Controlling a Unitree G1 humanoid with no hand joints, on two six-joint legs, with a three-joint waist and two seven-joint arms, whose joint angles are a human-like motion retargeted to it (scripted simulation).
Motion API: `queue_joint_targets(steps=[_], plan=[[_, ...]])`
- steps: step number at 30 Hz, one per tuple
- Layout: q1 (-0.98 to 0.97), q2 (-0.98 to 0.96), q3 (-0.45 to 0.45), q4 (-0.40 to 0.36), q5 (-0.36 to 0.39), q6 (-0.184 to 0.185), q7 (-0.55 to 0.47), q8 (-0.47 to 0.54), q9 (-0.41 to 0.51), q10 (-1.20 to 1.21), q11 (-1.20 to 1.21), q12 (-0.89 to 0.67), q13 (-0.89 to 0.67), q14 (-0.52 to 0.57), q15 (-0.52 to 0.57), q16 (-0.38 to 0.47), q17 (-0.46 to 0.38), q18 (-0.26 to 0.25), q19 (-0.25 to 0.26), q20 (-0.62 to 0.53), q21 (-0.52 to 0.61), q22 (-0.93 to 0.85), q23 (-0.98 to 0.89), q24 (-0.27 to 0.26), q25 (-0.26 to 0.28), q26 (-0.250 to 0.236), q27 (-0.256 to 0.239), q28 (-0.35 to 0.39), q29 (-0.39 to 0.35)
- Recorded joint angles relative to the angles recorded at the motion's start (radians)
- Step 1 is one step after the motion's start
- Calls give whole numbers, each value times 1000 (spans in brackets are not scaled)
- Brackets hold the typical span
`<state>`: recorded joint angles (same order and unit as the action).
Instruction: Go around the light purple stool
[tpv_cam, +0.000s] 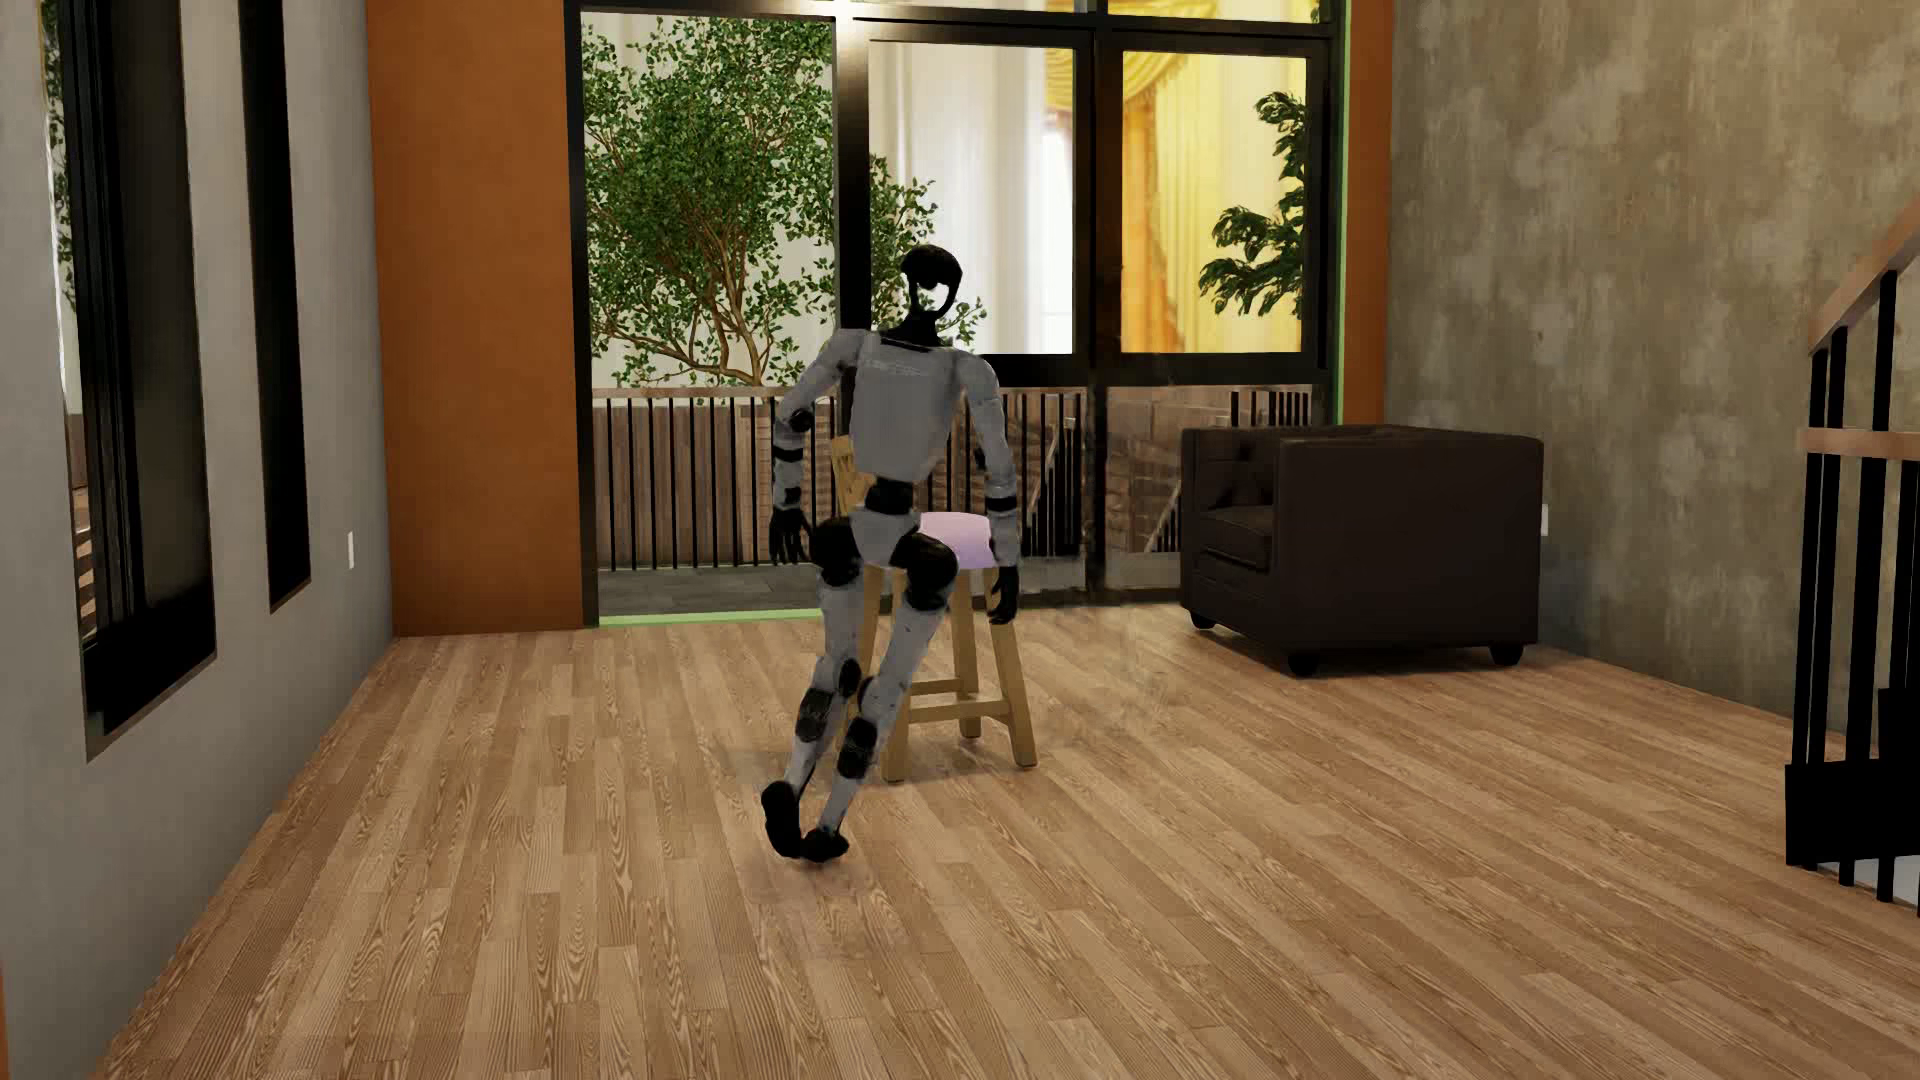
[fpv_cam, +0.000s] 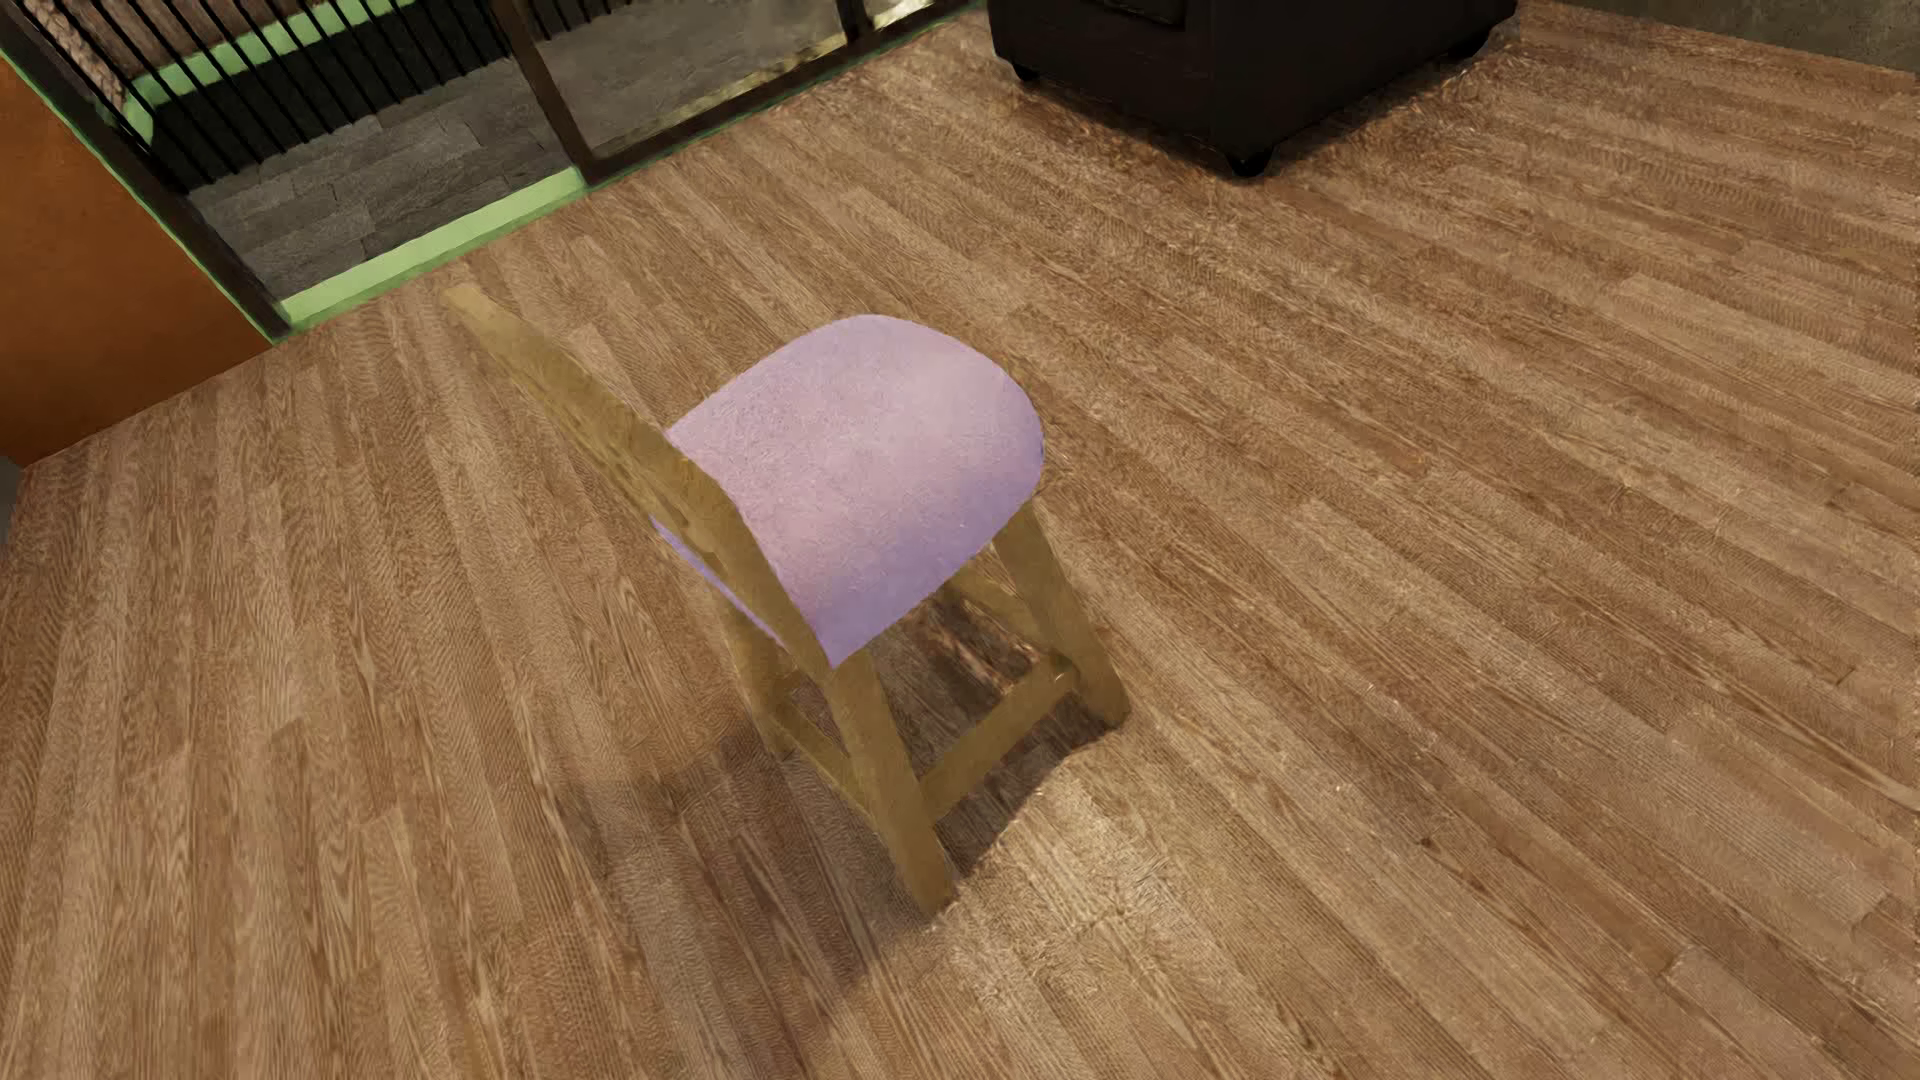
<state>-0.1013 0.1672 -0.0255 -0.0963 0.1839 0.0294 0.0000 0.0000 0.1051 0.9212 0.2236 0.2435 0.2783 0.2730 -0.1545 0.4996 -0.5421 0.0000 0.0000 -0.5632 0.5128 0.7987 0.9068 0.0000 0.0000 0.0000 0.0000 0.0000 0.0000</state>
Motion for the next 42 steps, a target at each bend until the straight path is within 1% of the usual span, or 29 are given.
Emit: queue_joint_targets(steps=[1, 4, 7, 8, 9, 11, 12, 13, 14, 15, 16, 17, 18, 20, 21, 22, 24, 25, 27, 29, 30, 32, 33, 35, 36, 38, 39, 41, 42], plan=[[-34, 26, 58, -23, -2, 0, 0, 0, 6, -74, 13, 12, -23, -57, -64, 0, 1, 0, 0, 3, -14, 8, -46, 0, 0, 0, 0, 0, 0], [-150, 101, 171, -76, -25, 5, 0, 0, 39, -308, 36, 18, -108, -276, -116, -4, 17, 0, 0, -68, 5, 57, -64, 0, 0, 0, 0, 0, 0], [-238, 155, 177, -123, -55, 2, 0, 0, 41, -577, 71, 15, -105, -306, -125, -16, 24, 0, 0, -130, 36, 105, -51, 0, 0, 0, 0, 0, 0], [-245, 172, 160, -141, -56, 9, 0, 0, 34, -585, 92, 11, -88, -436, -130, -24, 21, 0, 0, -148, 45, 125, -29, 0, 0, 0, 0, 0, 0], [-236, 190, 148, -151, -54, 16, 0, 0, 23, -601, 88, 12, -66, -537, 9, -28, 19, 0, 0, -159, 59, 136, 5, 0, 0, 0, 0, 0, 0], [-241, 158, 119, -159, -66, 0, 0, 0, -31, -568, 181, 30, -18, -163, 302, -27, 28, 0, 0, -144, 92, 143, 90, 0, 0, 0, 0, 0, 0], [-253, 109, 102, -154, -92, -21, 0, 0, -49, -509, 285, 24, 7, -125, 488, -23, 37, 0, 0, -155, 106, 158, 132, 0, 0, 0, 0, 0, 0], [-219, 41, 75, -152, -132, -43, 0, 0, -54, -501, 429, 13, 28, -148, 671, -14, 47, 0, 0, -154, 119, 163, 163, 0, 0, 0, 0, 0, 0], [-146, -49, 61, -183, -174, -63, 0, 0, -36, -505, 607, -3, 48, -141, 702, -9, 40, 0, 0, -129, 160, 162, 143, 0, 0, 0, 0, 0, 0], [-102, -180, 59, -179, -189, -69, 0, 0, -34, -518, 804, -22, 50, -149, 615, -10, 34, 0, 0, -97, 168, 141, 133, 0, 0, 0, 0, 0, 0], [-70, -312, 47, -169, -198, -72, 0, 0, -43, -535, 972, -35, 48, -188, 331, -12, 31, 0, 0, -54, 152, 108, 119, 0, 0, 0, 0, 0, 0], [-36, -420, 21, -159, -205, -68, 0, 0, -54, -552, 1065, -42, 48, -234, 112, -12, 32, 0, 0, -8, 116, 69, 97, 0, 0, 0, 0, 0, 0], [-16, -515, -12, -162, -221, -67, 0, 0, -71, -553, 1073, -49, 52, -270, 25, -10, 35, 0, 0, 29, 66, 28, 66, 0, 0, 0, 0, 0, 0], [48, -650, -48, -167, -220, -53, 0, 0, -98, -580, 875, -70, 59, -334, 59, -15, 46, 0, 0, 75, -30, -41, -4, 0, 0, 0, 0, 0, 0], [91, -678, -65, -170, -219, -42, 0, 0, -105, -607, 710, -76, 58, -521, 101, -19, 52, 0, 0, 89, -51, -67, -27, 0, 0, 0, 0, 0, 0], [142, -671, -79, -170, -213, -30, 0, 0, -107, -641, 513, -77, 53, -597, 146, -21, 57, 0, 0, 96, -52, -82, -38, 0, 0, 0, 0, 0, 0], [212, -608, -110, -145, -184, 0, 0, 0, -108, -647, 179, -73, 41, -643, 143, -27, 64, 0, 0, 79, -27, -68, -31, 0, 0, 0, 0, 0, 0], [233, -588, -120, -130, -180, 14, 0, 0, -107, -634, 31, -73, 39, -650, 208, -32, 66, 0, 0, 56, -11, -40, -21, 0, 0, 0, 0, 0, 0], [257, -604, -125, -118, -180, 19, 0, 0, -124, -535, 166, -62, 25, -522, 213, -40, 72, 0, 0, 3, 45, 45, 25, 0, 0, 0, 0, 0, 0], [193, -577, -116, -63, -162, 35, 0, 0, -138, -376, 240, -46, 14, -219, 179, -58, 68, 0, 0, -97, 128, 175, 84, 0, 0, 0, 0, 0, 0], [135, -500, -114, -31, -152, 23, 0, 0, -124, -231, 230, -24, 24, -79, 137, -51, 60, 0, 0, -132, 133, 201, 80, 0, 0, 0, 0, 0, 0], [61, -252, -85, 4, -124, 9, 0, 0, -36, 57, 182, 18, 63, 69, 45, -24, 27, 0, 0, -149, 140, 175, 26, 0, 0, 0, 0, 0, 0], [15, -159, -44, 8, -115, -3, 0, 0, -9, 123, 159, 25, 67, 92, 7, -21, 16, 0, 0, -139, 134, 163, 31, 0, 0, 0, 0, 0, 0], [-58, -1, 43, -16, -120, -39, 0, 0, 24, 26, 57, 43, 65, 73, 126, -13, 0, 0, 0, -89, 111, 115, 51, 0, 0, 0, 0, 0, 0], [-91, 60, 74, -35, -119, -53, 0, 0, 30, -107, 40, 50, 60, 44, 68, -5, -8, 0, 0, -62, 92, 83, 47, 0, 0, 0, 0, 0, 0], [-98, 152, 119, -76, -114, -71, 0, 0, 31, -452, 21, 48, 47, -42, -11, -6, -27, 0, 0, -31, 35, 54, 23, 0, 0, 0, 0, 0, 0], [-78, 184, 129, -99, -103, -69, 0, 0, 30, -605, 24, 41, 32, -234, -26, -12, -35, 0, 0, -35, 11, 60, 14, 0, 0, 0, 0, 0, 0], [-37, 238, 131, -111, -69, -54, 0, 0, 20, -536, 34, 38, -4, -282, 25, -22, -40, 0, 0, -68, -31, 90, 2, 0, 0, 0, 0, 0, 0], [-58, 259, 140, -98, -76, -54, 0, 0, 13, -728, 125, 42, -8, -142, -79, -22, -32, 0, 0, -92, -66, 107, -12, 0, 0, 0, 0, 0, 0]])
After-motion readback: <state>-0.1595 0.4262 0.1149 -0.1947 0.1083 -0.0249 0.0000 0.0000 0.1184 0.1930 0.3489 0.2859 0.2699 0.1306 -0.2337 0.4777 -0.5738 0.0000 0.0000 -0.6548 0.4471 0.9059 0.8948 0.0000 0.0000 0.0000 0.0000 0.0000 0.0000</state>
